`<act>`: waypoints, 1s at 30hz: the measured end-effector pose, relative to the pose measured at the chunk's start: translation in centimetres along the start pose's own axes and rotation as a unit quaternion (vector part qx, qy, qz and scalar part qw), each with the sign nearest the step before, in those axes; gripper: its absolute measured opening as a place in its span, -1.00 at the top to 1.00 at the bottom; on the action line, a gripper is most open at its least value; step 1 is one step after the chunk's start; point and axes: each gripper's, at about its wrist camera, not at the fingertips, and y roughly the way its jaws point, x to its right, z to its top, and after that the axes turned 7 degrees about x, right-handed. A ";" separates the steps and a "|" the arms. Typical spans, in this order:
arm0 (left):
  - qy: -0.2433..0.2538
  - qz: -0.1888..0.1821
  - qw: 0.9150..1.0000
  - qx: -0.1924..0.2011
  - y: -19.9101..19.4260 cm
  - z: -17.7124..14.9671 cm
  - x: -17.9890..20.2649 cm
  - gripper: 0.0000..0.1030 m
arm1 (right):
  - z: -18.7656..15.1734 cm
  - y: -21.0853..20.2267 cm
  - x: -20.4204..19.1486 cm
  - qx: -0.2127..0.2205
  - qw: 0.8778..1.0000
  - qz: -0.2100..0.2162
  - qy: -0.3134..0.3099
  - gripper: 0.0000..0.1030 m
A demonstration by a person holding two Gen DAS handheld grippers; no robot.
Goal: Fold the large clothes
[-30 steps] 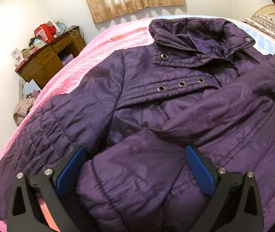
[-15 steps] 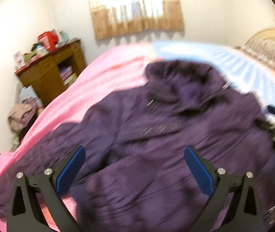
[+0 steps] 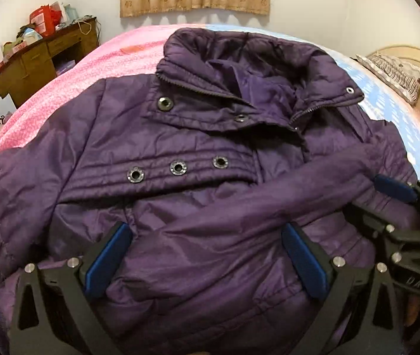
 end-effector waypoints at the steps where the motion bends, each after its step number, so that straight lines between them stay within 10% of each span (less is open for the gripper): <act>1: 0.000 0.000 1.000 0.002 0.1 0.0 0.0 -1.00 | -0.1 0.0 0.0 0.000 1.000 -0.001 -0.001 -0.42; 11: -0.003 -0.003 1.000 0.002 0.0 -0.6 -0.1 -1.00 | 0.2 -0.3 0.3 0.008 1.000 0.009 0.009 -0.42; 16: -0.003 -0.003 1.000 0.002 -0.3 -0.5 0.0 -1.00 | 1.7 -5.5 3.2 0.125 0.990 -0.045 0.054 -0.43; 21: -0.004 -0.004 1.000 0.003 -0.2 -0.5 0.0 -1.00 | 1.0 0.2 6.9 0.005 0.995 -0.065 0.081 -0.45; 30: -0.004 -0.004 1.000 0.000 -0.2 -0.5 0.2 -1.00 | 1.2 1.4 6.8 -0.007 0.995 -0.067 0.074 -0.59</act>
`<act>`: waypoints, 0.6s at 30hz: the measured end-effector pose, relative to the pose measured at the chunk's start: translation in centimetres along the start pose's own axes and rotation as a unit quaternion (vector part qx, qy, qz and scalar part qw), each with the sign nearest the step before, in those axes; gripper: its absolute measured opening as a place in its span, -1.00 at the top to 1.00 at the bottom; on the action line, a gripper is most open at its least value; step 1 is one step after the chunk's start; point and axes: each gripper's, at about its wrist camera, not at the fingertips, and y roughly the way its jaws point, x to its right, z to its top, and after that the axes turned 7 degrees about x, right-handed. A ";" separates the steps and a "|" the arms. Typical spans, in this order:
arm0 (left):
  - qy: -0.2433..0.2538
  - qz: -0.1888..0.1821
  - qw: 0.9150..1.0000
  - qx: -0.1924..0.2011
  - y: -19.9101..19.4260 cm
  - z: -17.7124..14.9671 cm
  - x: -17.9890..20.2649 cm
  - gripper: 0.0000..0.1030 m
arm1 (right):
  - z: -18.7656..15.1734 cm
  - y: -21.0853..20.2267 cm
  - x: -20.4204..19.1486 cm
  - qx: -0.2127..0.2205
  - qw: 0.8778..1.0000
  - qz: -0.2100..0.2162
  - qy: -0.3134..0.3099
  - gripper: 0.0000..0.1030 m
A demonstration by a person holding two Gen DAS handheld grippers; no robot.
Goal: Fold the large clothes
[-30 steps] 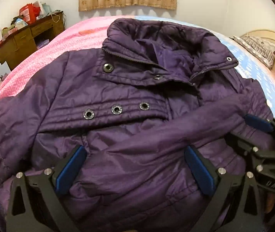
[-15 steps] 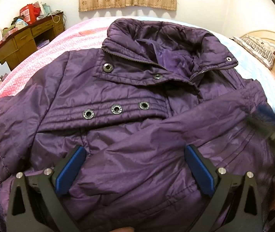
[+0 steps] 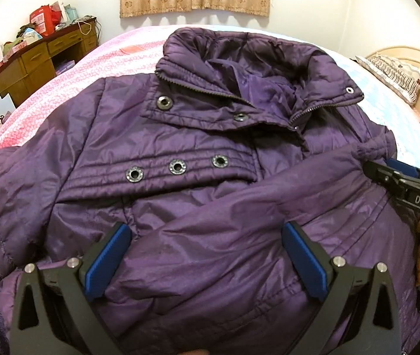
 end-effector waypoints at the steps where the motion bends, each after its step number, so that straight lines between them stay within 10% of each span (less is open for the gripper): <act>1: 0.001 0.001 1.000 0.000 0.0 0.0 0.1 -1.00 | 0.1 0.0 -0.3 -0.002 1.000 -0.005 -0.006 -0.60; 5: -0.002 -0.004 1.000 -0.002 -0.1 0.0 0.0 -1.00 | 0.2 -3.4 -1.1 -0.001 0.999 -0.039 -0.031 -0.62; 10: 0.006 -0.010 1.000 -0.008 -1.9 0.0 -0.4 -1.00 | -1.5 -13.7 -3.3 0.066 0.996 0.046 -0.023 -0.63; 18: 0.057 0.057 0.993 0.090 -12.7 -2.7 -3.6 -1.00 | -7.8 -21.9 -7.2 0.102 0.989 0.087 -0.058 -0.66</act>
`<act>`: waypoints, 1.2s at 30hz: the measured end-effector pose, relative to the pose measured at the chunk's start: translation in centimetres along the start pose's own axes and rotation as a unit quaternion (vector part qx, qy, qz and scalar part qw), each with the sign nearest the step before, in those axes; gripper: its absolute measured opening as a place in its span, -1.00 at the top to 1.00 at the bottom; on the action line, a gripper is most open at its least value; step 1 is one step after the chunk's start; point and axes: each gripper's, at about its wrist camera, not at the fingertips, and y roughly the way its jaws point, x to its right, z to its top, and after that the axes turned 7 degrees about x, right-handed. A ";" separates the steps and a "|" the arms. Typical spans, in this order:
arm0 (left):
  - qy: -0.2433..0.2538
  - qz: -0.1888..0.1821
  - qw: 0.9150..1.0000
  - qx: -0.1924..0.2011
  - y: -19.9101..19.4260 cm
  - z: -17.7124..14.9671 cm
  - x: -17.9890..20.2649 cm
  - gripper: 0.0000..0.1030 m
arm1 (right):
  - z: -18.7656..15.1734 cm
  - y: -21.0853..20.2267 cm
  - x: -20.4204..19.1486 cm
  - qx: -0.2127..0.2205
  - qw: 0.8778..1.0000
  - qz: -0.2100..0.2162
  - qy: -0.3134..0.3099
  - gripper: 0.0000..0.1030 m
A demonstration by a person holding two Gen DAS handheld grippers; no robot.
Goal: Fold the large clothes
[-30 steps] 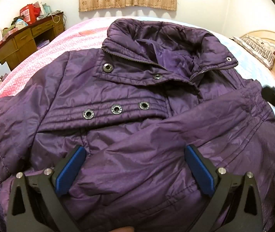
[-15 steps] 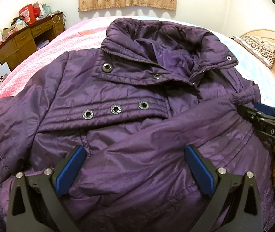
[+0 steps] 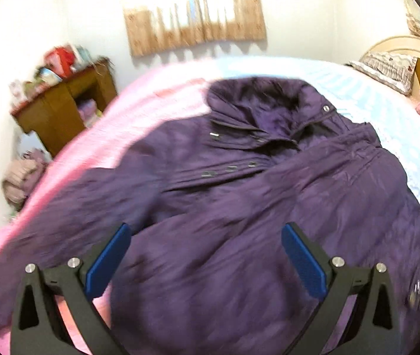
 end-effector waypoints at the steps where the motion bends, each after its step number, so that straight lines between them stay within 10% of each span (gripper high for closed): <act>1: -0.004 0.008 1.000 0.004 -1.2 -0.4 -1.1 -1.00 | -0.8 -0.5 -0.7 -0.004 1.000 0.003 0.005 -0.66; 9: -0.033 0.085 0.996 -0.009 -7.5 -5.8 -9.7 -1.00 | -4.1 -5.8 -5.6 0.027 0.997 0.061 0.042 -0.66; 13: -0.122 0.111 0.985 -0.042 -9.6 -10.2 -16.7 -1.00 | -5.9 -8.1 -8.6 0.034 0.996 0.082 0.018 -0.66; 18: -0.272 0.170 0.947 -0.031 -12.9 -14.6 -26.6 -1.00 | -7.5 -8.7 -11.2 0.031 0.995 0.090 -0.016 -0.66; 26: -0.486 0.112 0.866 0.026 -12.7 -16.7 -35.2 -1.00 | -8.5 -7.7 -12.8 0.020 0.994 0.101 -0.021 -0.66; 31: -0.493 0.144 0.858 0.003 -9.3 -16.6 -36.4 -0.99 | -9.1 -7.3 -13.0 0.010 0.995 0.102 -0.012 -0.66; 36: -0.473 0.131 0.871 -0.002 -8.5 -17.1 -36.4 0.09 | -9.2 -7.7 -12.5 0.020 0.995 0.098 -0.002 -0.66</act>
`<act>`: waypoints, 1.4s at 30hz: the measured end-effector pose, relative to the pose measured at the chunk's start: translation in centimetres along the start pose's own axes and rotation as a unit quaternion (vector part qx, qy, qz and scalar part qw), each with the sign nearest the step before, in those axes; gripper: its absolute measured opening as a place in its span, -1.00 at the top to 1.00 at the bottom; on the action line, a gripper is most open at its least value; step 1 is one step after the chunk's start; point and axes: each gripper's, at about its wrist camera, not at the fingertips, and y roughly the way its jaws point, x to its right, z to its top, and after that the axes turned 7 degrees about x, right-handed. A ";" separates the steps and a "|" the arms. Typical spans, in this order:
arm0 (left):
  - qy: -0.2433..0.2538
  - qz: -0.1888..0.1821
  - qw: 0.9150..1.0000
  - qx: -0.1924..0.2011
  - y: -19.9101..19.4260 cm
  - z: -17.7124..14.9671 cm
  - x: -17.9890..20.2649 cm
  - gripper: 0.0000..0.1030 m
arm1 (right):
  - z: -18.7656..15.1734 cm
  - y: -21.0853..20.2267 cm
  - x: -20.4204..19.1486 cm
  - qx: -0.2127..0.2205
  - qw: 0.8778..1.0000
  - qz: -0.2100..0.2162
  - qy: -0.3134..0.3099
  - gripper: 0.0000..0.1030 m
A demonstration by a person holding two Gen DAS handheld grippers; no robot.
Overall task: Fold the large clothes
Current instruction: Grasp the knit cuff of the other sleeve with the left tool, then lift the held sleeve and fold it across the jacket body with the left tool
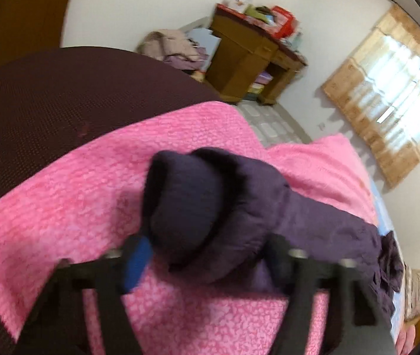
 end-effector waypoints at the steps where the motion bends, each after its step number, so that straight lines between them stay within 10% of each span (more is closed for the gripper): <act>1: 0.001 -0.012 1.000 0.002 -0.2 0.0 0.2 0.15 | 0.0 -0.1 0.2 0.002 1.000 -0.002 0.004 -0.66; 18: 0.114 -0.126 0.978 0.123 -9.9 5.3 13.9 0.46 | 0.1 -3.1 5.8 0.065 0.992 -0.045 0.100 -0.66; 25: 0.225 -0.232 0.933 0.161 -14.9 2.1 28.3 0.47 | -0.3 -4.4 8.7 0.082 0.986 -0.067 0.131 -0.66; 30: 0.322 -0.319 0.882 0.131 -17.5 -8.3 37.7 0.40 | -1.1 -4.9 11.3 0.079 0.979 -0.097 0.160 -0.66; 35: 0.403 -0.340 0.848 0.054 -16.4 -20.9 42.4 -0.80 | -2.2 -5.2 13.0 0.065 0.977 -0.116 0.169 -0.66; 39: 0.454 -0.358 0.814 0.053 -17.4 -24.9 40.7 -0.89 | -3.2 -5.5 14.4 0.060 0.974 -0.135 0.172 -0.66; 42: 0.462 -0.360 0.808 0.061 -17.6 -24.1 39.1 -1.00 | -3.6 -5.2 15.2 0.051 0.972 -0.137 0.183 -0.66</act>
